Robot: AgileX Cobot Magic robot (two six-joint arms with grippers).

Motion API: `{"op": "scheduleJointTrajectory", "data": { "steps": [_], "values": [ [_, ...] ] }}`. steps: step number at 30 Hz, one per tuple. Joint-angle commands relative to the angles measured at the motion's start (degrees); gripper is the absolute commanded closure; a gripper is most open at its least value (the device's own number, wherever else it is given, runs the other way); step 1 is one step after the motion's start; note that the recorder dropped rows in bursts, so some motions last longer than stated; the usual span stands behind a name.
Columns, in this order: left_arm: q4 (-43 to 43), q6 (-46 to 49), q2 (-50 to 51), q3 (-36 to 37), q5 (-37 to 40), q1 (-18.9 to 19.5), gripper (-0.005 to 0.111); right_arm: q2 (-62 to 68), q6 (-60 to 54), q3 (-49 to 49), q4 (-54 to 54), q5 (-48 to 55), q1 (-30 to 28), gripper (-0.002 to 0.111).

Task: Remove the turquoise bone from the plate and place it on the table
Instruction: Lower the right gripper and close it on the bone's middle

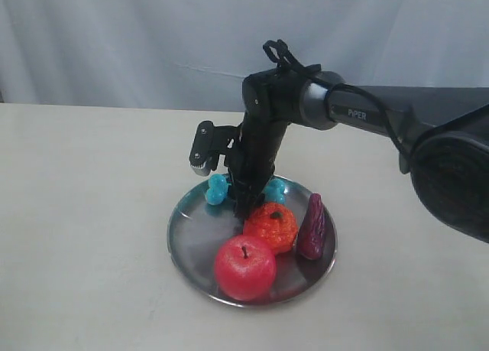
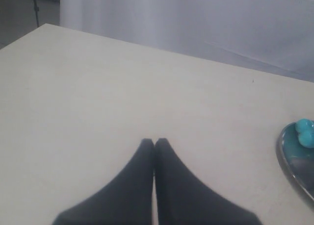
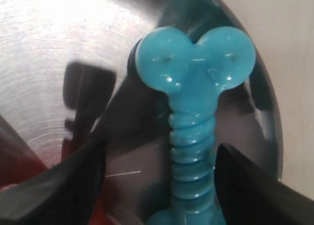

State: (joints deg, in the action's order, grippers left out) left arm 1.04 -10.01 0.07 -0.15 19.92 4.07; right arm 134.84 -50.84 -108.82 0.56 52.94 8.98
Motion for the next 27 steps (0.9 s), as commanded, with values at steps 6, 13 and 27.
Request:
{"op": "scheduleJointTrajectory", "data": {
  "steps": [6, 13, 27],
  "values": [
    [0.2, -0.1, -0.1, 0.1, -0.3, -0.3, 0.107, 0.1, 0.4, -0.4, -0.6, -2.1, -0.1, 0.051],
    [0.2, -0.1, -0.1, 0.1, -0.3, -0.3, 0.107, 0.2, 0.4, -0.4, -0.6, -2.1, -0.1, 0.053],
    [0.2, -0.1, -0.1, 0.1, -0.3, -0.3, 0.107, 1.3, 0.7, -0.4, -0.6, -4.1, -0.1, 0.053]
  ]
}}
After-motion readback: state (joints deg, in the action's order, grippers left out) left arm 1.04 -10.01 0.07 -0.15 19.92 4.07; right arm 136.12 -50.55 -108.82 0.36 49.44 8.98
